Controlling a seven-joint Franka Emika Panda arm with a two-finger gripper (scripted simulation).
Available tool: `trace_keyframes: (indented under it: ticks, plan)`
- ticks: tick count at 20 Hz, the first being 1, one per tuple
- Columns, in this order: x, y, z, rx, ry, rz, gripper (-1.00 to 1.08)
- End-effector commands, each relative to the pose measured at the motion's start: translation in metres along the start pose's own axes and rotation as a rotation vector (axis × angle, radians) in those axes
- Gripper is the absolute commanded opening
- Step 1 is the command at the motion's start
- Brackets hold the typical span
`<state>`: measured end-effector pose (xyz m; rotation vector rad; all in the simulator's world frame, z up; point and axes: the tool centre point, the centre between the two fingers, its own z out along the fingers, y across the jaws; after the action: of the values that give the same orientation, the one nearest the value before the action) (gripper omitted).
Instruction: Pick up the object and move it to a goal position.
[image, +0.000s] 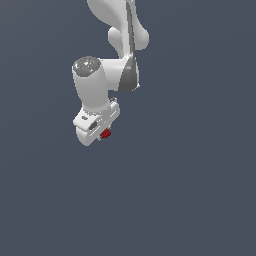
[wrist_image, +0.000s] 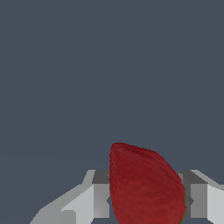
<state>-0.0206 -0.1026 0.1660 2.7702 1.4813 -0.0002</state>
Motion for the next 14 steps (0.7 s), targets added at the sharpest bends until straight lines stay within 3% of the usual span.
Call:
trace_keyframes:
  ticks: [1,8,14]
  plan:
    - [-0.007,0.001,-0.028,0.0,0.001,0.0,-1.0]
    - [-0.021,0.004,-0.089,0.001,0.001,0.0,-1.0]
    - [-0.028,0.007,-0.117,0.001,0.001,0.0,-1.0]
